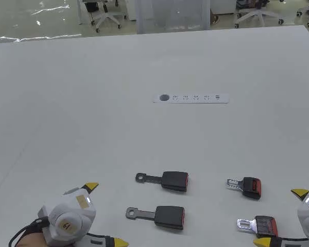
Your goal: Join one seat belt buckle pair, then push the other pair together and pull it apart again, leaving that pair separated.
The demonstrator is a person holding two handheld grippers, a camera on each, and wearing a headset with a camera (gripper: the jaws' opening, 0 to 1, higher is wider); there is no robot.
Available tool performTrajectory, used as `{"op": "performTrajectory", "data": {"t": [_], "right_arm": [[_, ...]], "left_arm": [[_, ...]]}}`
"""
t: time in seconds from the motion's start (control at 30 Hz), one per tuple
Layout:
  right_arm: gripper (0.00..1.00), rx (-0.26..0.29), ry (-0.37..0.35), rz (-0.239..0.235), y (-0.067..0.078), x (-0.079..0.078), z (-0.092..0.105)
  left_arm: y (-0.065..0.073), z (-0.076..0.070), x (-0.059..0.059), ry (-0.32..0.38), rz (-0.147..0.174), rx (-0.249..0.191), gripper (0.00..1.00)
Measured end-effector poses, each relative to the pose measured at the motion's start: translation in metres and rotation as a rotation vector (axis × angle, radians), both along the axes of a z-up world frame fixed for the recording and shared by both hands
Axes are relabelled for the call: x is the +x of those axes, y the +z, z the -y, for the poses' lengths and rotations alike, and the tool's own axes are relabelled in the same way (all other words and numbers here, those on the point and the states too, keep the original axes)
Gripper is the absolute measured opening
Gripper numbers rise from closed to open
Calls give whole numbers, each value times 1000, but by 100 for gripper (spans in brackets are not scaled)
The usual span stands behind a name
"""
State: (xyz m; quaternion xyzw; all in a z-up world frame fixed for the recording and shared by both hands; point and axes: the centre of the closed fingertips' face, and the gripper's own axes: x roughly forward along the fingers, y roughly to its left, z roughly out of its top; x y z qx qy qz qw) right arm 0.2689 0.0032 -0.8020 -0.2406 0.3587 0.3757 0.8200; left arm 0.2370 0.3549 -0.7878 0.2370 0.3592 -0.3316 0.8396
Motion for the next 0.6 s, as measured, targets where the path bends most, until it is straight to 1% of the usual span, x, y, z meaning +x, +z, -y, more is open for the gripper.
{"op": "performTrajectory", "data": {"t": [0.03,0.13,0.23,0.3,0.33,0.4,0.43,0.5,0.53,0.57,0.6], "right_arm": [[91,-7,0,7,1,2,2],[91,-1,-10,17,4,9,8],[91,12,-10,11,4,11,8],[87,13,7,-16,1,6,6],[87,6,20,-16,0,5,6],[89,-25,55,9,-1,4,5],[90,-33,70,12,-1,2,3],[92,-37,77,15,-3,-1,1],[92,-37,80,10,-3,-2,1],[92,-37,79,-1,-6,-3,1],[94,-40,76,0,-8,-3,1]], "left_arm": [[-1,-1,0,-2,-1,2,100],[0,-4,4,6,4,3,100],[2,-3,5,5,8,0,100],[1,-4,6,1,10,0,100],[0,-4,6,2,6,-3,100],[-1,-4,5,-2,3,1,100],[-1,-4,4,-4,2,0,100],[-2,-4,3,-2,1,-2,100],[-3,-4,2,1,-2,-3,100],[-5,-4,1,7,-7,-6,100],[-8,-5,0,10,-9,-9,100]]}}
